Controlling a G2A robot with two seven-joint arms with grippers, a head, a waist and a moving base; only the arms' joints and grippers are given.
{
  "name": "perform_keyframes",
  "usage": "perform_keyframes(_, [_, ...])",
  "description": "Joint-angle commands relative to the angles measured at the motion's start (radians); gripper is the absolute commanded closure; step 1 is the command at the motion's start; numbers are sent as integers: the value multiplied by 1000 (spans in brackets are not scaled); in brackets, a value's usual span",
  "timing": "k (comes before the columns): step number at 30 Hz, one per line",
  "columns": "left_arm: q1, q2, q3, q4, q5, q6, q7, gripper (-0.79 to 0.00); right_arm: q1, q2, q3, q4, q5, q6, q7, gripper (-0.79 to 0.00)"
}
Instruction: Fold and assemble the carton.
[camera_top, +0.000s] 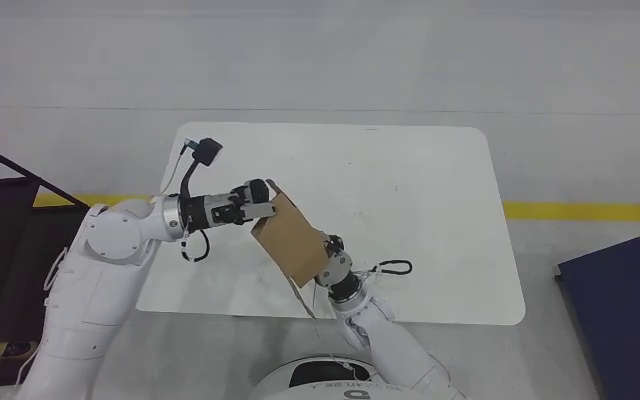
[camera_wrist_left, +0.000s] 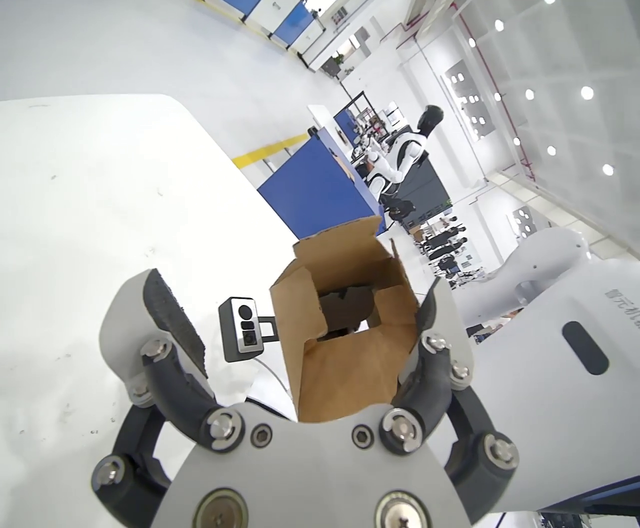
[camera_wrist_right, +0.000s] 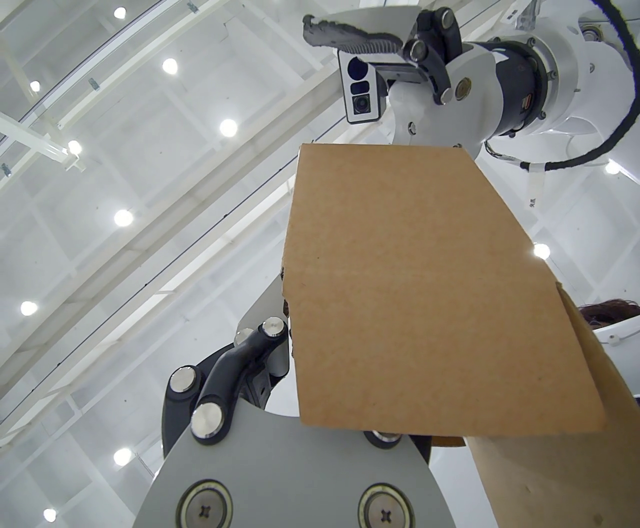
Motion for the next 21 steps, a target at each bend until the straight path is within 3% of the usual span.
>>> perform_keyframes(1, [-2, 0, 8, 4, 29, 1, 11, -785, 0, -1, -1, 2, 0, 1, 0, 0])
perform_keyframes(21, [11, 8, 18, 4, 49, -6, 16, -754, 33, -13, -19, 24, -5, 19, -21, 0])
